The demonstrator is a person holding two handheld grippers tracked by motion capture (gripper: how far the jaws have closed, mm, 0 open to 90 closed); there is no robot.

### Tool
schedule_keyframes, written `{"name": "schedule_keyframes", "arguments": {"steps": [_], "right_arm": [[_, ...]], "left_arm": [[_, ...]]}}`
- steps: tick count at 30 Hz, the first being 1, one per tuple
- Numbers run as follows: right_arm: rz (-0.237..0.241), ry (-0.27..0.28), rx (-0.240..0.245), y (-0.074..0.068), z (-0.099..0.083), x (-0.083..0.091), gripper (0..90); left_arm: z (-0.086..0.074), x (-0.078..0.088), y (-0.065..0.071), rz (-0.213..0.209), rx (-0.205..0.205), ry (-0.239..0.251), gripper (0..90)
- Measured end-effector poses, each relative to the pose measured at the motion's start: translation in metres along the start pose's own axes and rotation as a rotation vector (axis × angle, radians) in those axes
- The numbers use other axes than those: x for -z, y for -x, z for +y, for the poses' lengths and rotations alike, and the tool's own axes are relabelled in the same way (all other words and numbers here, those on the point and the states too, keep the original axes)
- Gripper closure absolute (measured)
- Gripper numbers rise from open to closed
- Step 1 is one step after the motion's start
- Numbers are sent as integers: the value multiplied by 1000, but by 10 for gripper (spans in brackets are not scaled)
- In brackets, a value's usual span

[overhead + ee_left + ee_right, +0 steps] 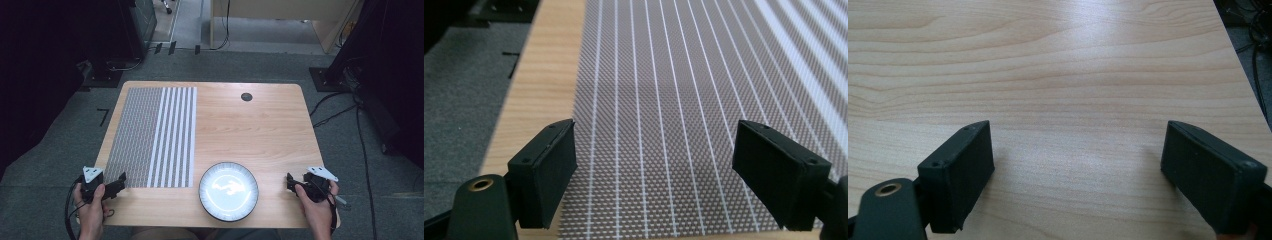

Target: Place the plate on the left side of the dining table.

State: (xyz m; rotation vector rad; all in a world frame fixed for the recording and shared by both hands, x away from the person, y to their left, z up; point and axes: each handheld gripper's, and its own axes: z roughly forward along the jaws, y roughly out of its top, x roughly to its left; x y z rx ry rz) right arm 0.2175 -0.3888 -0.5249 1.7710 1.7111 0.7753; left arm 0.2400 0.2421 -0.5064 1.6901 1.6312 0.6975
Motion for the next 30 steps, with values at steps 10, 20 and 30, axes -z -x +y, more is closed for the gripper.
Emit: {"name": "schedule_keyframes", "arguments": {"steps": [10,20,30], "right_arm": [[3,24,-11,-5,2,6,144],[48,103,-42,-17,12,28,148],[83,111,-48,-30,17,37,153]], "left_arm": [[11,9,9,-50,27,32,162],[16,14,30,-94,3,51,156],[18,18,52,-151,-17,63,155]]}}
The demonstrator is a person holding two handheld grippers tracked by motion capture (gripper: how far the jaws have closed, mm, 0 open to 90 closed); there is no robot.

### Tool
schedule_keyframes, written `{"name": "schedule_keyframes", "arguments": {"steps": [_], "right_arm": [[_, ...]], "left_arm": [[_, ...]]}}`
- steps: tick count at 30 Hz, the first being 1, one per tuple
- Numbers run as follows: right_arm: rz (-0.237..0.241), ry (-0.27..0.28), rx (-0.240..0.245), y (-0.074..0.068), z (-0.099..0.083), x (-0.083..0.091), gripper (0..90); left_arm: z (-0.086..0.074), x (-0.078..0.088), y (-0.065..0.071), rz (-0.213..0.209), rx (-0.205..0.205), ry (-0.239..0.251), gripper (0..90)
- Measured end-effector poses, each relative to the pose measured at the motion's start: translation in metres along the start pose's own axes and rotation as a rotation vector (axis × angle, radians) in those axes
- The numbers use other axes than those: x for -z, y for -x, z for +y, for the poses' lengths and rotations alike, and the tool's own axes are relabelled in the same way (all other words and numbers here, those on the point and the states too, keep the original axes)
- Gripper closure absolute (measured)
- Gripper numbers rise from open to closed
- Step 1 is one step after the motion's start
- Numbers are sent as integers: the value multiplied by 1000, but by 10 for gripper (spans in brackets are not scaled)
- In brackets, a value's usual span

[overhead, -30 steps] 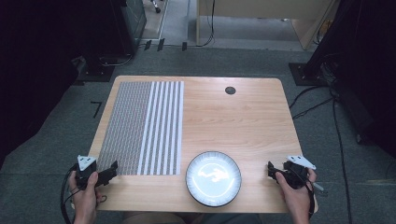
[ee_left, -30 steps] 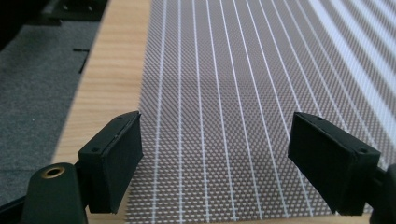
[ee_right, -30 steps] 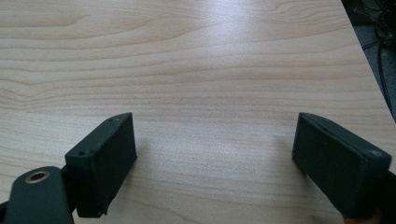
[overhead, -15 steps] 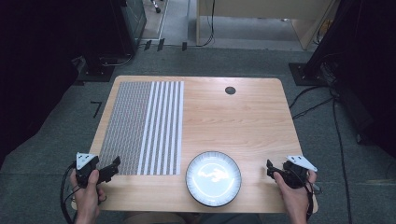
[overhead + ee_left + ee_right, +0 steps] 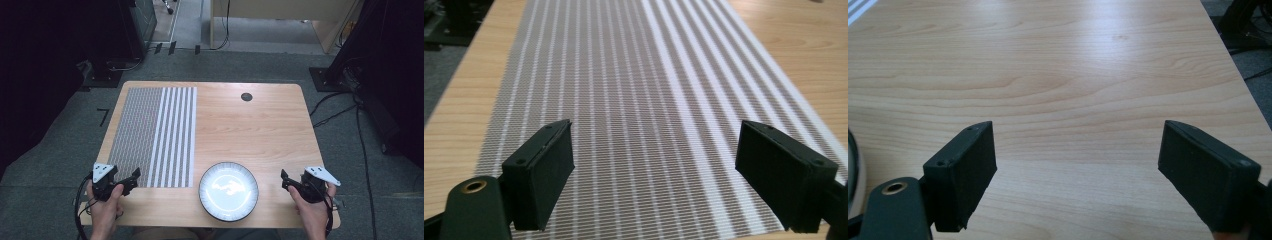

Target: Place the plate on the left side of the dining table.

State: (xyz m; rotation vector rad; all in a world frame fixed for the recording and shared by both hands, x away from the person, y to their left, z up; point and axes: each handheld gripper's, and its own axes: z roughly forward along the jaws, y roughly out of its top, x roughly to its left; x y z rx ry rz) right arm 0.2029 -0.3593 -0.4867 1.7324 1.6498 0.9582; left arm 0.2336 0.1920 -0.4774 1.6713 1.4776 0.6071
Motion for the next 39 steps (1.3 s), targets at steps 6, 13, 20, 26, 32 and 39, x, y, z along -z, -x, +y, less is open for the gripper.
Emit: {"name": "schedule_keyframes", "arguments": {"steps": [6,13,20,26,32,39], "right_arm": [[-30,30,12,-13,2,7,167],[-11,43,11,-24,4,12,167],[4,39,21,-32,4,13,169],[24,40,20,-38,4,14,176],[22,52,44,-48,5,17,179],[45,53,48,-56,5,18,182]], "left_arm": [[1,1,18,-39,-18,9,153],[0,0,29,-64,-36,4,152],[-2,-2,40,-86,-49,-5,153],[-3,-3,49,-107,-54,-6,153],[-2,-6,57,-128,-50,-9,153],[-3,-8,68,-150,-59,-10,153]]}}
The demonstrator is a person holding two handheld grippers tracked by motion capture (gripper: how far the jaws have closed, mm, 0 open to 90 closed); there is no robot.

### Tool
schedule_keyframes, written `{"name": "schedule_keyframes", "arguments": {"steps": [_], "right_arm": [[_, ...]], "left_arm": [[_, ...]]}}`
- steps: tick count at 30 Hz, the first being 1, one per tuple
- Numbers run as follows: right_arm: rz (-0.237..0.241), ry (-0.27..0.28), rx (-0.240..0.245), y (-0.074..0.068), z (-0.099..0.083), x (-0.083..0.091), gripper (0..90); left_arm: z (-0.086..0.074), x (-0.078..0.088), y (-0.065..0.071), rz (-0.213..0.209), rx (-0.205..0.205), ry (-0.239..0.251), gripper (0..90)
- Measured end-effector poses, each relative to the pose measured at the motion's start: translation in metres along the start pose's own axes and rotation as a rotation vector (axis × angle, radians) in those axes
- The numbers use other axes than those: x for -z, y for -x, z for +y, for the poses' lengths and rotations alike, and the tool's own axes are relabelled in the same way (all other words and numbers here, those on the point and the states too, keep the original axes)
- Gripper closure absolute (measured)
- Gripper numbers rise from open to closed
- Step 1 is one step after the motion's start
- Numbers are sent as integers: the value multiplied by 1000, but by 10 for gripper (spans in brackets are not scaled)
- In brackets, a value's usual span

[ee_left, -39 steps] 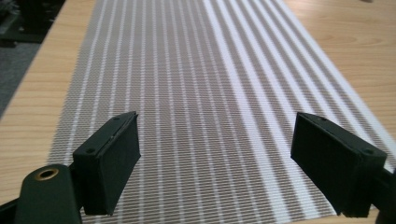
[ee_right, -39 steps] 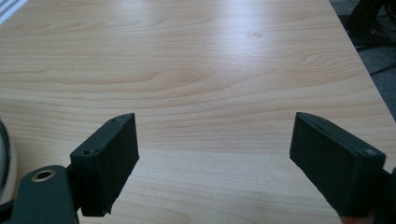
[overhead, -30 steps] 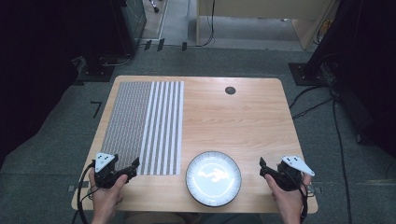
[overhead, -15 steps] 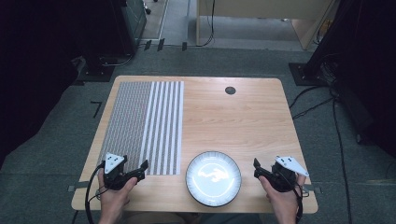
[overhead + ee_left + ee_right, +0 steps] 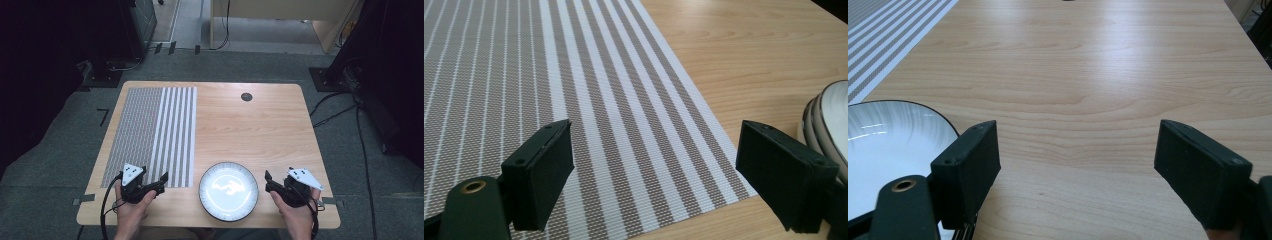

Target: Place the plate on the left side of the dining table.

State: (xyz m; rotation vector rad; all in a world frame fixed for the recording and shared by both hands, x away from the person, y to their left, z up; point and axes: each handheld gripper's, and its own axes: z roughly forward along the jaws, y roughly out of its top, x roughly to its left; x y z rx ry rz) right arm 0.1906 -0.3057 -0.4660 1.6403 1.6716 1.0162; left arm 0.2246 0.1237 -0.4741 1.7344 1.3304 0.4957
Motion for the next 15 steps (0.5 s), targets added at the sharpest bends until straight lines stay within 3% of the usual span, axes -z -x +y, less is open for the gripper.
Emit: {"name": "schedule_keyframes", "arguments": {"steps": [15], "right_arm": [[36,8,-6,-15,0,1,193]], "left_arm": [[0,-10,35,-59,-41,-22,153]]}}
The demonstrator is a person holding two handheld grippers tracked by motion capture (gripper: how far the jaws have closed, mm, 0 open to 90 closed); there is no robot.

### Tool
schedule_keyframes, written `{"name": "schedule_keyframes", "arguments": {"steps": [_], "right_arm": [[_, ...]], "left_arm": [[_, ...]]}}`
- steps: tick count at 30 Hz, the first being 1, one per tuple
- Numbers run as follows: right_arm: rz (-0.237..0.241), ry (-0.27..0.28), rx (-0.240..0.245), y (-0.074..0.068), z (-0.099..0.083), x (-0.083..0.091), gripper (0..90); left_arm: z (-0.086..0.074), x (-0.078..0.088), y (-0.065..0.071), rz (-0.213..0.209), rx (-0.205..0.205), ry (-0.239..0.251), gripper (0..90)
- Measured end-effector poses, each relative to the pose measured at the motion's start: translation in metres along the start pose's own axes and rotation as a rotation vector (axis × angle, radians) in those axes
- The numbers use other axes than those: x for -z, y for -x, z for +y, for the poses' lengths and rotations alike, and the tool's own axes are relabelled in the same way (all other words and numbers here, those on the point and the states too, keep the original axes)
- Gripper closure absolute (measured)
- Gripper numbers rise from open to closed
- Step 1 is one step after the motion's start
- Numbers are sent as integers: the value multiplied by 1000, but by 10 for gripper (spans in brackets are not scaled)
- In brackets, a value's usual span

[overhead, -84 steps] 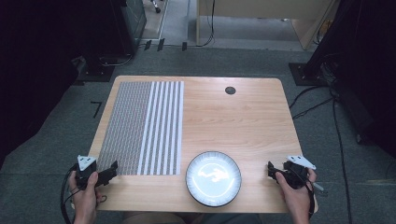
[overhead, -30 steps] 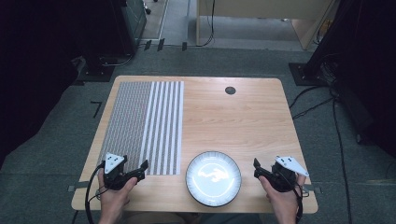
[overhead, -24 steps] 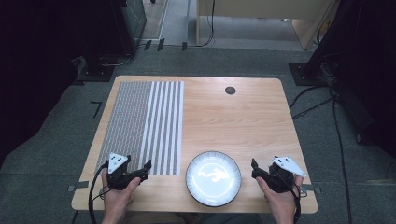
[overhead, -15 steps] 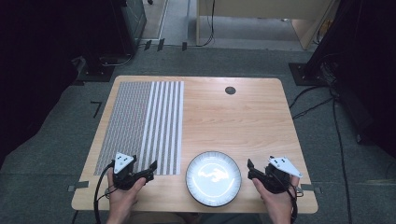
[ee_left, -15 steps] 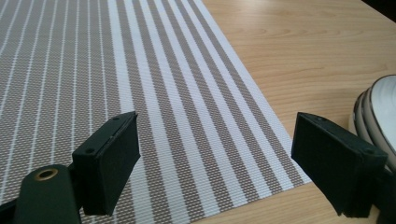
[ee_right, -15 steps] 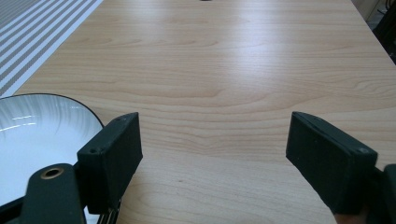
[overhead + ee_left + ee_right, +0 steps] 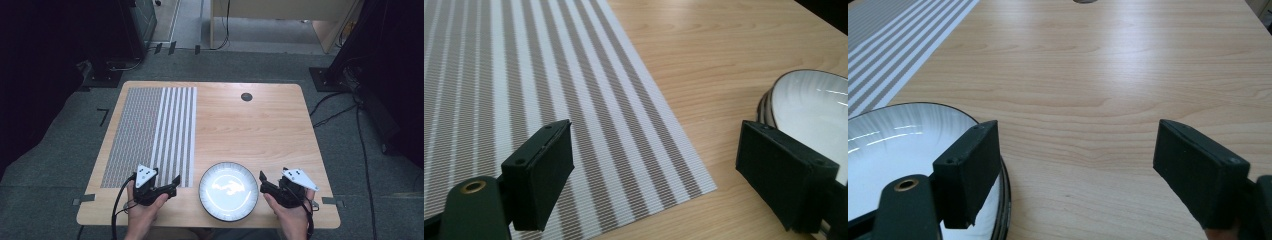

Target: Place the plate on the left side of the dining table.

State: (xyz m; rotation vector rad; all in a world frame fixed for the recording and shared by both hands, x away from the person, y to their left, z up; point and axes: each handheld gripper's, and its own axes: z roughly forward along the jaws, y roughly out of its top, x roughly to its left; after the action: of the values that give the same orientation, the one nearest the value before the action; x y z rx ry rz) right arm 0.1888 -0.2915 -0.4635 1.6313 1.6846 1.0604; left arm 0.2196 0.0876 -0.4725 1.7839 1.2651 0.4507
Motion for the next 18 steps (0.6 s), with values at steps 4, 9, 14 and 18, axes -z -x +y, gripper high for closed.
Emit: {"name": "schedule_keyframes", "arguments": {"steps": [4,9,14,18], "right_arm": [[5,-3,7,-7,0,-1,192],[29,-9,18,-15,-1,-1,192],[51,-20,20,-21,-2,-2,197],[66,-28,22,-26,-4,-2,216]], "left_arm": [[6,-6,14,-27,-12,4,153],[16,-14,32,-69,-30,12,154],[18,-19,47,-98,-57,12,154],[14,-24,56,-114,-74,-13,157]]}}
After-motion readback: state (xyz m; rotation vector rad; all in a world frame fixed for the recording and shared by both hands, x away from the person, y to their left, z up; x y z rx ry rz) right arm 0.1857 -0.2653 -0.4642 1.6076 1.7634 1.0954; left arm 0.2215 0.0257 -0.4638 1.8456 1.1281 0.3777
